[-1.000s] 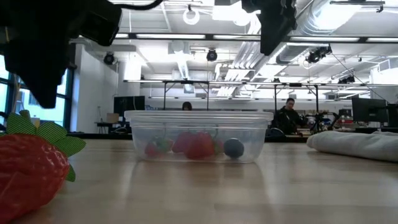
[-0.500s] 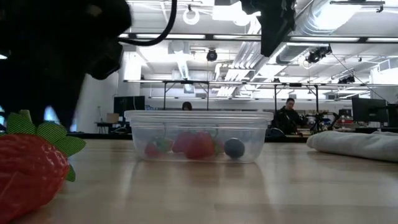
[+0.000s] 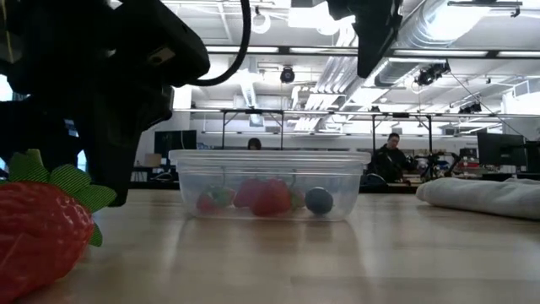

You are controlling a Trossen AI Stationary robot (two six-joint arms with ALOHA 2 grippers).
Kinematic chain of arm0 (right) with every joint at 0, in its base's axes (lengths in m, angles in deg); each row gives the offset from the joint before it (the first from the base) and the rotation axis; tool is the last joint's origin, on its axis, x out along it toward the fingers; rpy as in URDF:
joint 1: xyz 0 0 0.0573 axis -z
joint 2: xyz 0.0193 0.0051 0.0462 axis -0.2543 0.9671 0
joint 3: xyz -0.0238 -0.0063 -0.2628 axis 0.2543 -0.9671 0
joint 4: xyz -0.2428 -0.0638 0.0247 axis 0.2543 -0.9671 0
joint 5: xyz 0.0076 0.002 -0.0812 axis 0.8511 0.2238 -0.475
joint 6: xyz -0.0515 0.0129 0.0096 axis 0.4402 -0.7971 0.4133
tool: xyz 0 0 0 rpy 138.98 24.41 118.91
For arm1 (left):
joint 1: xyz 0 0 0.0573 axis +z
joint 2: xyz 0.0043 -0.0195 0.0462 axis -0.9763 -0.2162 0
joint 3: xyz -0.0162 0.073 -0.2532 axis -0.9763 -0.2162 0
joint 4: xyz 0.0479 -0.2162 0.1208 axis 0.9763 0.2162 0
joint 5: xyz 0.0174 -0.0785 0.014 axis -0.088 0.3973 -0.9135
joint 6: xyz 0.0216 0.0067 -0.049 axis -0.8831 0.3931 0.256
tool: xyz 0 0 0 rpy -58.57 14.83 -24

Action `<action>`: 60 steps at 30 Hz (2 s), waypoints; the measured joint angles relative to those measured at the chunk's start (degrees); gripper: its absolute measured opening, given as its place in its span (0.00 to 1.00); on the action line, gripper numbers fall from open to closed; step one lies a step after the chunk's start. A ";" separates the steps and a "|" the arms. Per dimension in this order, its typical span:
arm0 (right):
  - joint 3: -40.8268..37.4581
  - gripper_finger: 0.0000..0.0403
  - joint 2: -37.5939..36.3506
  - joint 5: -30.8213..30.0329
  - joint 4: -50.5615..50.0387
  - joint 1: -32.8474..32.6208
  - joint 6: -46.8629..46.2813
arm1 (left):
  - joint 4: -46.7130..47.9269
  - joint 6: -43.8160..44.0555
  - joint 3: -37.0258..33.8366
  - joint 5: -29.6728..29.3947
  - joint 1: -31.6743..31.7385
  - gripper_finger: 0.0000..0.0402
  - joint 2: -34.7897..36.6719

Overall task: Pick and placing Produce into tupperware
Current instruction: Put the cherry into the bin

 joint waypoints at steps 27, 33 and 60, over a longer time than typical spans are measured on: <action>-0.02 0.33 -0.02 -0.02 -1.76 0.00 0.29 | 5.35 -1.19 1.65 -0.14 -0.11 0.02 -1.91; -0.02 0.33 -0.02 -0.02 -1.85 0.00 0.29 | 5.73 -2.41 1.82 -1.17 -0.11 0.00 -1.67; -0.02 0.33 -2.03 -0.65 -2.01 0.10 -1.31 | 19.95 -42.53 22.44 -20.19 14.11 0.00 3.55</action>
